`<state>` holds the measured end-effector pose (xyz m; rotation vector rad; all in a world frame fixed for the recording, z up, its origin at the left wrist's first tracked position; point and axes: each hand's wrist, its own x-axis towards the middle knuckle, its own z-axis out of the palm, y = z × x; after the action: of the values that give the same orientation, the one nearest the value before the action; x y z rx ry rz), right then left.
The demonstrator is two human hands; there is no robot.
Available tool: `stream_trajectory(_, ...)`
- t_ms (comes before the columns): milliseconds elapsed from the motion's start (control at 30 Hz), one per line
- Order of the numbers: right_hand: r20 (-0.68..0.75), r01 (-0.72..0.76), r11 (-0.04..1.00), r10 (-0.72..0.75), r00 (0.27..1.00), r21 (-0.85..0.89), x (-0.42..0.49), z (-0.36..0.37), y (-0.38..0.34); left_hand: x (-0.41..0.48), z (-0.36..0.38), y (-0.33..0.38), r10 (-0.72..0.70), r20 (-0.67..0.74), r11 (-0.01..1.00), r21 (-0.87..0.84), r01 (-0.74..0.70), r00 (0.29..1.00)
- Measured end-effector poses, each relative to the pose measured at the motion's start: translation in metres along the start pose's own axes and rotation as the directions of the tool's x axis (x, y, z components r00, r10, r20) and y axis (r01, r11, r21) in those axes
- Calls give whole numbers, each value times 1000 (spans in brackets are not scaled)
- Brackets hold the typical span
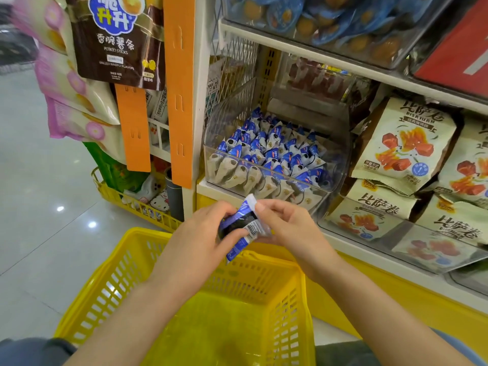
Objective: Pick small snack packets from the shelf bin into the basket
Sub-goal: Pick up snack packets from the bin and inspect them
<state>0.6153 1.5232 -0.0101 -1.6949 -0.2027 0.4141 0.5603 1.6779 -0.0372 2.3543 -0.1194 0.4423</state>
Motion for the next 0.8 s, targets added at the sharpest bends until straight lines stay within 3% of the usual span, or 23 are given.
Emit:
stream_trajectory(167, -1, -24, 994, 24, 1000, 106, -3, 7, 3, 3, 3, -6, -121, -18, 991, -67, 120, 992)
stream_trajectory(333, -91, 15, 1000, -14, 996, 15, -3, 11, 7, 0, 8, -4, -170, 62, 979, -104, 176, 983)
stream_trajectory(500, -110, 129, 966, -157, 982, -223, -6, 15, 11, 0, 13, -3, -244, 160, 951, -153, 268, 957)
stream_trajectory(633, -123, 183, 945, -223, 967, -271, -8, 14, 11, 3, 12, -2, -306, 176, 884, -312, 348, 935)
stream_trajectory(800, -124, 218, 908, -277, 953, -358, -11, 18, 10, 3, 11, 0, -302, 105, 879, -353, 320, 947)
